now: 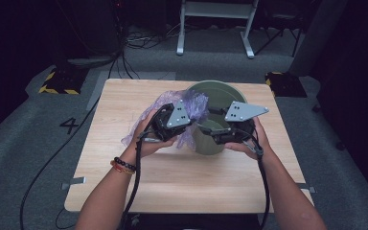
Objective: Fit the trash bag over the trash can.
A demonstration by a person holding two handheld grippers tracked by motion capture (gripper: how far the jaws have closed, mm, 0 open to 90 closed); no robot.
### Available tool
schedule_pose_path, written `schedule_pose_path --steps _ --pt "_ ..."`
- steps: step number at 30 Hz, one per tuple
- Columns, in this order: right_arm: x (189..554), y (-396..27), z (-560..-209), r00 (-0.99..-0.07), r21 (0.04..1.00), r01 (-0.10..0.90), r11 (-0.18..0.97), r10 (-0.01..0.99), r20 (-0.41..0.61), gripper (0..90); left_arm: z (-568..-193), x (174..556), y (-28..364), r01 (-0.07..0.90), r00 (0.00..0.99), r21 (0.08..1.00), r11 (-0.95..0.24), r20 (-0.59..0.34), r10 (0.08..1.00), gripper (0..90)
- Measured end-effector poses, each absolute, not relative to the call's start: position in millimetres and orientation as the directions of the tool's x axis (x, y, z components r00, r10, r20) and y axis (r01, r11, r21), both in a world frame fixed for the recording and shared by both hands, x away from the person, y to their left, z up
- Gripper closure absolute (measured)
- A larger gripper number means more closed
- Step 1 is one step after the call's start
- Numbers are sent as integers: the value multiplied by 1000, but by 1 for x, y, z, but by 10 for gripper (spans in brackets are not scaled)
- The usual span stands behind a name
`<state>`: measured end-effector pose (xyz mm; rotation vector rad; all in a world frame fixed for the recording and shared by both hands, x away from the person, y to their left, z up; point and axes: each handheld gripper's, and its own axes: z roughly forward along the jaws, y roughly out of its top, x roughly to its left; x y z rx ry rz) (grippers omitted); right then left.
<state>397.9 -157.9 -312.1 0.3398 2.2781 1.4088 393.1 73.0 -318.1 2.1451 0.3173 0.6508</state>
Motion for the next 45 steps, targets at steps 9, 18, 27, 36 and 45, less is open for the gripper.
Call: schedule_pose_path --steps 9,18,27,36,45 --pt "403 -160 -309 -870 921 18 390 461 -178 370 -327 390 68 -16 839 795 -607 340 424 899" --pt "411 -157 -311 -869 933 83 350 483 -104 613 -329 387 59 -35 846 793 -608 348 405 899" --pt "414 -152 -318 -854 922 105 373 509 -109 894 -331 386 55 -34 856 807 -590 328 400 722" --pt "419 -164 -324 -826 924 131 361 554 -99 900 -329 376 80 36 869 880 -473 206 450 156" --pt "420 -183 -324 -788 925 149 350 607 -103 900 -334 355 116 9 854 857 -515 262 450 157"
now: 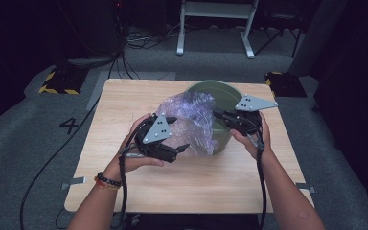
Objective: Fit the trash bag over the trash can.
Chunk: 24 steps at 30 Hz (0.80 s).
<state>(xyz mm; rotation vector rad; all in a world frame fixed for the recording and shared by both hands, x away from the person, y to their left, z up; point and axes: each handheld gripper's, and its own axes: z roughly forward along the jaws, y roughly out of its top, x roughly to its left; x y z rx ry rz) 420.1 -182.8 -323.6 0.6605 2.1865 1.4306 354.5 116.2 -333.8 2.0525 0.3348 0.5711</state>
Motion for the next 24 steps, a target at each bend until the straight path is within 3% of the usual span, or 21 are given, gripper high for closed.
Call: schedule_pose_path --steps 11,21,22,24 --pt "422 -200 -323 -752 930 165 328 652 -97 900 -361 349 140 68 849 852 -519 224 479 156" --pt "428 -215 -320 -703 938 185 293 707 -82 900 -390 350 133 130 831 826 -548 211 515 157" --pt "428 -216 -320 -702 940 190 283 708 -71 900 -393 351 128 133 830 808 -574 226 511 164" --pt "426 -217 -318 -702 943 187 277 709 -69 900 -398 353 121 125 819 780 -613 268 507 305"
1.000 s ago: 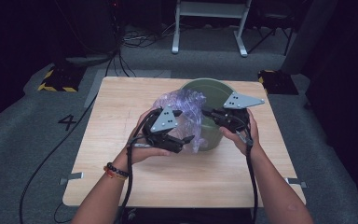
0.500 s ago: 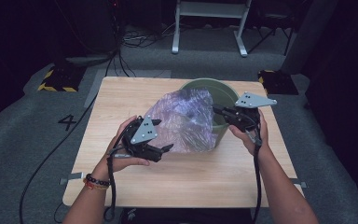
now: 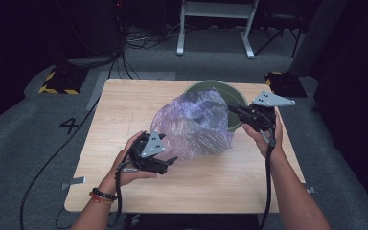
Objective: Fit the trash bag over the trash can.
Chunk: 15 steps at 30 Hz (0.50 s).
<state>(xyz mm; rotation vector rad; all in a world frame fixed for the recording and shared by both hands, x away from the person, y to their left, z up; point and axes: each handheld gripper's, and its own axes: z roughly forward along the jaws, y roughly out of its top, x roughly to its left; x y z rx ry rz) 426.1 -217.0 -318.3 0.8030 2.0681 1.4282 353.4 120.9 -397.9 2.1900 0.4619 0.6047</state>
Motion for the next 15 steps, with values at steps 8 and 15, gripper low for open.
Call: schedule_pose_path --steps 8,15 --pt "424 -228 -314 -685 949 183 257 726 -65 900 -388 365 116 73 823 773 -630 310 476 900" --pt "422 -239 -315 -692 955 181 234 720 -45 821 -375 365 114 48 833 788 -614 307 461 900"
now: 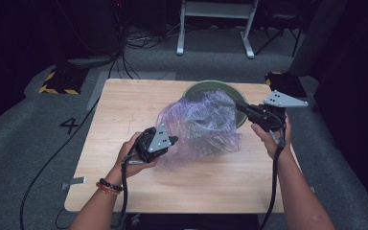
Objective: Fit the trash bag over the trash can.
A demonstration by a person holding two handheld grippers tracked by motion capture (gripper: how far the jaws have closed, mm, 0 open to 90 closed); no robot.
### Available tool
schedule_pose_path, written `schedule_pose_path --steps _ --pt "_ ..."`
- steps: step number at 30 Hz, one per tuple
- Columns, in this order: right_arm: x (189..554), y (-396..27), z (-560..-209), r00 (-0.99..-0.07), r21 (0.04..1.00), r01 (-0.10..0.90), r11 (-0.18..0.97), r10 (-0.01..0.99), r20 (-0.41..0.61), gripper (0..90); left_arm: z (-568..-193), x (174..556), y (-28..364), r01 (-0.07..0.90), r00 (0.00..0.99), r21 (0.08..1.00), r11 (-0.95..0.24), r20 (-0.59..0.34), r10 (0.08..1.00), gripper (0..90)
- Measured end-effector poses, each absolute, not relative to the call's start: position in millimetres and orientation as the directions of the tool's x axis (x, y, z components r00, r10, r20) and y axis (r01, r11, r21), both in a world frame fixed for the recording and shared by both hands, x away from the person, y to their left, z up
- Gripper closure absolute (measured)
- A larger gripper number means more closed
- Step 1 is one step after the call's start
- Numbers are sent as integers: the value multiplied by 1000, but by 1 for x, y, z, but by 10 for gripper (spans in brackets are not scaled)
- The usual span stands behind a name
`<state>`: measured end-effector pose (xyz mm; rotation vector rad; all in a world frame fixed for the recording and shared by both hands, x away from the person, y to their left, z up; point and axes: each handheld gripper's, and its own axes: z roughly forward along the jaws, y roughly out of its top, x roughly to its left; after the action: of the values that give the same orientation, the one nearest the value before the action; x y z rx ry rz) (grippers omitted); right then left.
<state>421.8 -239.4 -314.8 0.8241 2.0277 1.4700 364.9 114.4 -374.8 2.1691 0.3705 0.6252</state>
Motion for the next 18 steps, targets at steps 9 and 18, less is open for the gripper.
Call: schedule_pose_path --steps 9,18 --pt "400 -247 -316 -801 960 106 260 594 -73 402 -376 369 114 56 834 812 -581 282 474 859" --pt "355 -245 -342 -865 952 43 303 487 -116 333 -379 366 114 73 838 834 -548 247 487 577"
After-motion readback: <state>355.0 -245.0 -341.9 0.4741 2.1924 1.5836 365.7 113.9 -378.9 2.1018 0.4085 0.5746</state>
